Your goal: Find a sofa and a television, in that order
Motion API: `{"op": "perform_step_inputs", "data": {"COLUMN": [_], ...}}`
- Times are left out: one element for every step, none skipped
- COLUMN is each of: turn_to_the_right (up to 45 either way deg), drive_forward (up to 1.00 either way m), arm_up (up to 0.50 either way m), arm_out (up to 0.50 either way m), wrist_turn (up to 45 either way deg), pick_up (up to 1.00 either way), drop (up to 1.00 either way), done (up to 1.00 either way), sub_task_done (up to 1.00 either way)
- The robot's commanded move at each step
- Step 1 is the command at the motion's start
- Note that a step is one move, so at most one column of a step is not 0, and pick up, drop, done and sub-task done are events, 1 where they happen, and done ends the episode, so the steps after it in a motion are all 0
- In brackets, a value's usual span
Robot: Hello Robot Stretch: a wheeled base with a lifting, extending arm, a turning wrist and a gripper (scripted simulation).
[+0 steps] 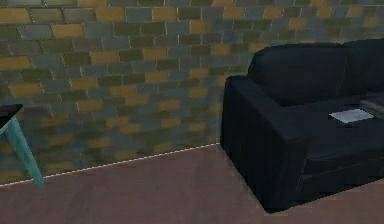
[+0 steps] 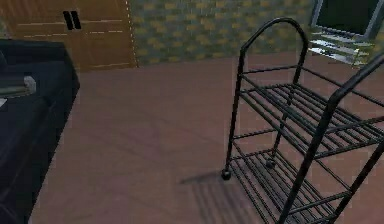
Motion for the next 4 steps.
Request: {"op": "perform_step_inputs", "data": {"turn_to_the_right": [45.0,24.0,0.0,-33.0], "drive_forward": [0.0,0.0,0.6,0.0], "arm_up": [0.0,0.0,0.0,0.0], "arm_out": [0.0,0.0,0.0,0.0], "wrist_turn": [0.0,0.0,0.0,0.0], "pick_up": [0.0,0.0,0.0,0.0], "drop": [0.0,0.0,0.0,0.0], "done": [0.0,0.0,0.0,0.0], "sub_task_done": [0.0,0.0,0.0,0.0]}}
